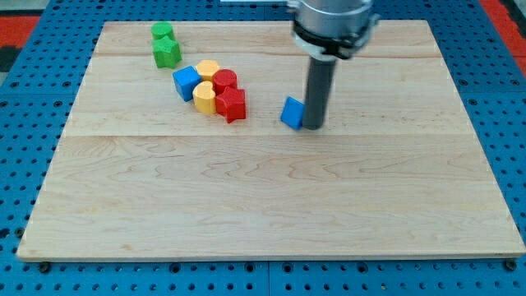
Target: Move green star top right to the red circle
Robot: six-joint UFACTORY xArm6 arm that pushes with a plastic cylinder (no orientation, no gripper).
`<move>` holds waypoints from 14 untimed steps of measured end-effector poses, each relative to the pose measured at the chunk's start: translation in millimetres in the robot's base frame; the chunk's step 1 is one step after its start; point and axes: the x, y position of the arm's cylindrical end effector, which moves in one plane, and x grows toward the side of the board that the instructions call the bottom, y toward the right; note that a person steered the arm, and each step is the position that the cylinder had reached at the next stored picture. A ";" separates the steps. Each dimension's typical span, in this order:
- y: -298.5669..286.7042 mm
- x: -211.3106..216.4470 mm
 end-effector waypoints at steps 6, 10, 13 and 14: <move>-233.4 -218.2; -323.7 -157.2; -264.5 -147.4; -258.7 -138.9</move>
